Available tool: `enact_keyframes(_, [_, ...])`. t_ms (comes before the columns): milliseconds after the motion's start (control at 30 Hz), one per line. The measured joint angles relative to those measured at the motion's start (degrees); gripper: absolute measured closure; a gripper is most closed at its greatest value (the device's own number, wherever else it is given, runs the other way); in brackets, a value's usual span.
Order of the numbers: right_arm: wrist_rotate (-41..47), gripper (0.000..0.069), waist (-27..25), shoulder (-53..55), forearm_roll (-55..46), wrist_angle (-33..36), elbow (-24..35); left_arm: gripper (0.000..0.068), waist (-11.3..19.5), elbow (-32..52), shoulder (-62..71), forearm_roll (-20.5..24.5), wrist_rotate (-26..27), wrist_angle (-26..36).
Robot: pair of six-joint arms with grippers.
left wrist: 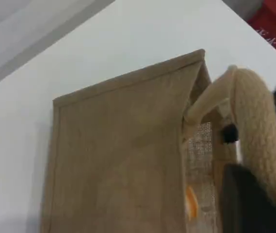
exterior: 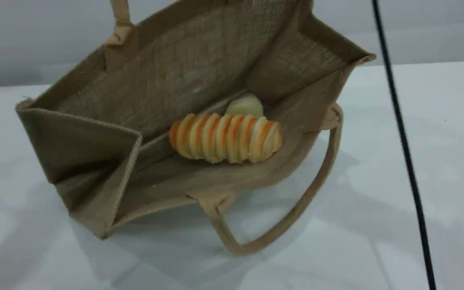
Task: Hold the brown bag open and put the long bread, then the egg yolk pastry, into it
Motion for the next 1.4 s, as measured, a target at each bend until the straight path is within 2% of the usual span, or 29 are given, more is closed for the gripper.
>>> enact_keyframes(133, [6.40, 0.0126, -0.41, -8.68, -7.41, 0.81, 0.00, 0.0596, 0.00, 0.00, 0.32, -0.05, 0.00, 0.00])
enact_keyframes(333, [21.54, 0.0141, -3.04, -22.56, -21.97, 6.04, 0.00, 0.0559, -0.30, 0.57, 2.90, -1.00, -4.19, -0.16])
enact_keyframes(467, [33.58, 0.0141, -4.13, -31.80, -34.71, 12.89, 0.00, 0.0472, -2.65, 1.57, 6.17, -4.19, -4.58, -0.31])
enact_keyframes(633, [49.41, 0.0141, -4.13, -42.58, -51.50, 24.09, 0.00, 0.0363, -7.50, 1.73, 10.62, -4.45, -1.33, -0.25])
enact_keyframes(733, [57.84, 0.0141, -4.13, -48.54, -60.21, 31.38, 0.00, 0.0335, -9.15, 1.73, 13.57, -4.40, -1.26, -0.04])
enact_keyframes(867, [66.80, 0.0141, -4.13, -56.56, -69.25, 40.49, 0.00, 0.0328, -9.23, 1.73, 15.76, -3.69, -1.26, -0.11])
enact_keyframes(1033, [73.76, 0.0141, -4.13, -65.76, -73.62, 43.52, 0.05, 0.0326, -9.23, 1.68, 13.79, -3.98, 1.63, 0.03])
enact_keyframes(1200, [76.08, 0.0141, -4.13, -72.01, -74.23, 43.45, 0.54, 0.0326, -9.23, 1.68, 9.62, -0.78, 1.62, 0.07])
enact_keyframes(1333, [76.08, 0.0141, -4.13, -75.77, -71.87, 43.37, 4.48, 0.0326, -9.23, 1.68, 4.33, 2.66, -0.59, 0.16])
enact_keyframes(1400, [76.03, 0.0141, -4.13, -77.85, -71.37, 43.32, 8.38, 0.0326, -9.23, 1.68, 1.55, 3.83, -2.04, 0.21])
